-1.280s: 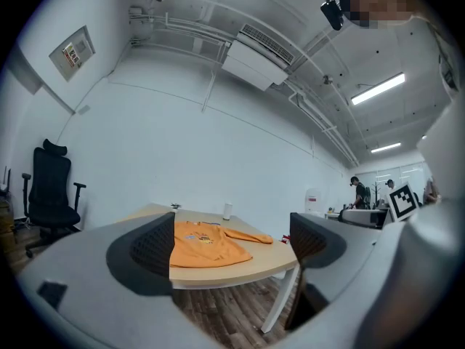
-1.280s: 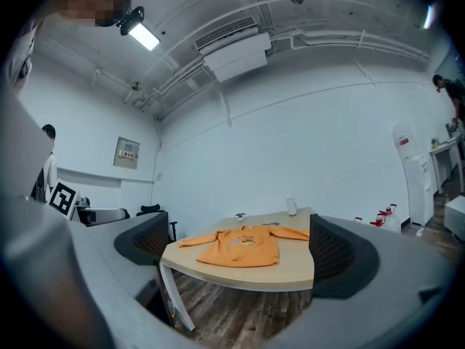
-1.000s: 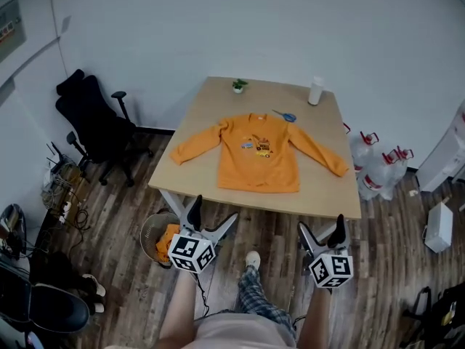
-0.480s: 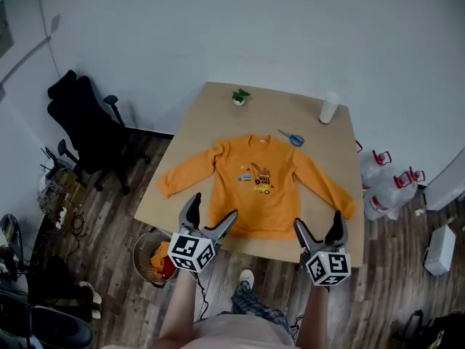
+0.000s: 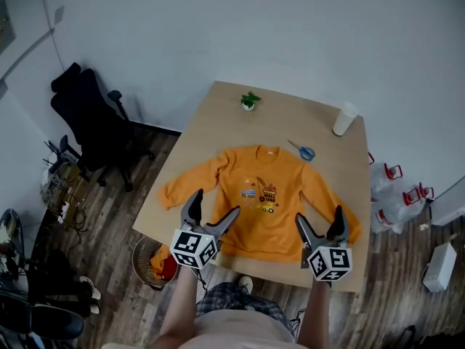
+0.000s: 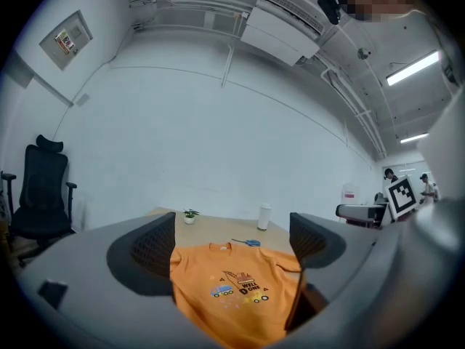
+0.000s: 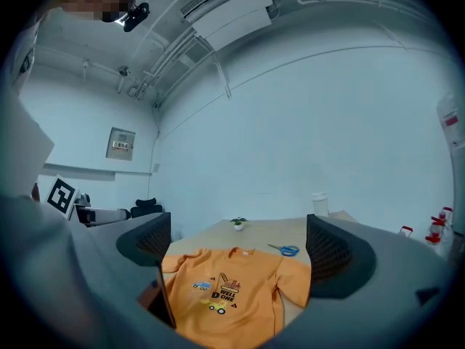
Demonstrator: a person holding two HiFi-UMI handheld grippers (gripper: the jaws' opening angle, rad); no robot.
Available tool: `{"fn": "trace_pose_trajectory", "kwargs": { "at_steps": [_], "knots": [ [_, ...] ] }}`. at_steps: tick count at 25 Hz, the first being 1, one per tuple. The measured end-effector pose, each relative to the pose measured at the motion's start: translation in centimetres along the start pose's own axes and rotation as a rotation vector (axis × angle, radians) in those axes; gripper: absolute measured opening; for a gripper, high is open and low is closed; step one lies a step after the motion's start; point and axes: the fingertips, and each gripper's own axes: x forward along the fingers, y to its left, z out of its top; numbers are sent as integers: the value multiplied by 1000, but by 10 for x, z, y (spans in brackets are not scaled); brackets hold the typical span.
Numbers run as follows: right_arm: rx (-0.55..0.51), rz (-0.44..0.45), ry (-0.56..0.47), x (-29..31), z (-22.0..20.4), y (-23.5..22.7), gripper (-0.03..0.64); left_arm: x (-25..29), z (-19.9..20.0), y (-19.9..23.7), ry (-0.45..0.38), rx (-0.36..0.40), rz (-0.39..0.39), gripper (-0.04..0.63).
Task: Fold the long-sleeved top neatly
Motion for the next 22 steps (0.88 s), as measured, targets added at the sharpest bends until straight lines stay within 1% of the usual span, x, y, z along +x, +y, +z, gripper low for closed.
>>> {"fn": "trace_pose_trajectory", "kwargs": {
  "at_steps": [5,12,17,22],
  "knots": [
    [11,-14,0,17,6,-6,560,18,6,13,11,3,-1,476],
    [8,-2,-5,40,12,-2,558,29,10,39,20,6,33,476],
    [15,53,17,68,6,18,554,20,8,68,29,-7,105,476],
    [-10,159,24,106,6,60,551,-3,8,108,25,-20,210,475]
  ]
}}
